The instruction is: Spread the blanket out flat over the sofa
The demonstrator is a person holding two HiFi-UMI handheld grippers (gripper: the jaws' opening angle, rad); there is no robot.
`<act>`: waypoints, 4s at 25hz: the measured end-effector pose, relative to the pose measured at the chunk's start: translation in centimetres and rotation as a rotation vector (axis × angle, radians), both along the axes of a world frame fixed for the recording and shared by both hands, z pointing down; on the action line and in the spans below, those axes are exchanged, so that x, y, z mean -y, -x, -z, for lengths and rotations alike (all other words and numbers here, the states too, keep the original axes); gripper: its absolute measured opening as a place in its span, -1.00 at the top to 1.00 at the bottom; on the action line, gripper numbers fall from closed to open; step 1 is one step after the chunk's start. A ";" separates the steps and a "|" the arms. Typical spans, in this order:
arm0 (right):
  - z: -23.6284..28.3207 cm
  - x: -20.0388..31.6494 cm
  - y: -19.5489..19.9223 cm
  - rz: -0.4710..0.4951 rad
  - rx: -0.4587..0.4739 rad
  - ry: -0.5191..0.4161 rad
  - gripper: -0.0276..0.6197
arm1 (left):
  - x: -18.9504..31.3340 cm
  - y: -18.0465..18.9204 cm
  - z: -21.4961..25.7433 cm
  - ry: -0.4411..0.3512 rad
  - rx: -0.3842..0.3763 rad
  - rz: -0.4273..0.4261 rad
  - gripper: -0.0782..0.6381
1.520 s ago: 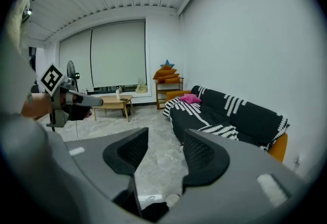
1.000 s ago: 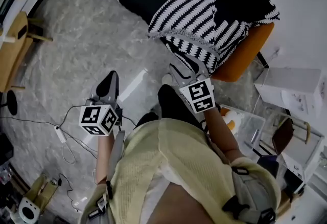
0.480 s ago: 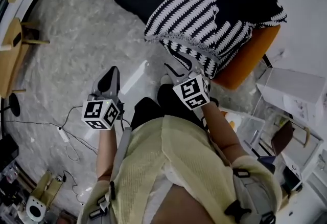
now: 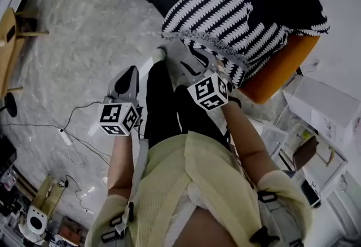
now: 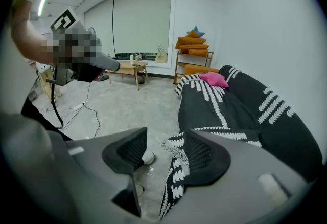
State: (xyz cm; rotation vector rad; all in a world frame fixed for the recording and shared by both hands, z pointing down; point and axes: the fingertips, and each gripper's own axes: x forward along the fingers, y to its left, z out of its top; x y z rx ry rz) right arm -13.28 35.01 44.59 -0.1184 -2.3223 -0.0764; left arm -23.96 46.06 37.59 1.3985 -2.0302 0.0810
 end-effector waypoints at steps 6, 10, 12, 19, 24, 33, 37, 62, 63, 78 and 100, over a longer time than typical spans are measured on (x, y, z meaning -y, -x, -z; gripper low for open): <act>-3.3 1.0 2.4 -0.005 -0.048 0.010 0.24 | 1.4 2.0 -4.4 0.027 -0.018 -0.053 0.77; -6.6 1.3 3.5 0.003 -0.105 0.015 0.24 | 2.8 3.8 -6.7 0.040 -0.038 -0.082 0.77; -8.6 1.5 4.3 0.009 -0.130 0.008 0.24 | 3.6 4.6 -8.0 0.046 -0.047 -0.104 0.77; -15.6 2.1 8.1 0.082 -0.204 -0.045 0.20 | 5.6 7.4 -13.0 0.066 -0.069 -0.155 0.77; -19.8 2.2 10.5 0.145 -0.249 -0.058 0.19 | 5.6 9.4 -16.8 0.096 -0.104 -0.145 0.77; -26.1 1.3 11.0 0.242 -0.340 -0.070 0.15 | 4.9 11.5 -22.0 0.132 -0.142 -0.089 0.77; -27.9 0.5 11.3 0.333 -0.366 -0.151 0.10 | 3.7 12.6 -23.2 0.142 -0.146 -0.064 0.77; -38.4 1.0 11.9 0.584 -0.597 -0.461 0.03 | -1.3 14.7 -26.6 0.153 -0.228 0.099 0.77; -38.2 0.9 12.3 0.566 -0.573 -0.459 0.16 | -1.4 14.6 -26.7 0.154 -0.229 0.099 0.77; -30.7 1.6 15.8 0.352 -0.446 -0.322 0.84 | 0.6 14.9 -24.3 0.137 -0.217 0.040 0.77; -11.6 11.0 12.9 -0.102 -0.258 -0.276 0.84 | 12.6 14.0 -12.9 0.061 -0.126 -0.273 0.77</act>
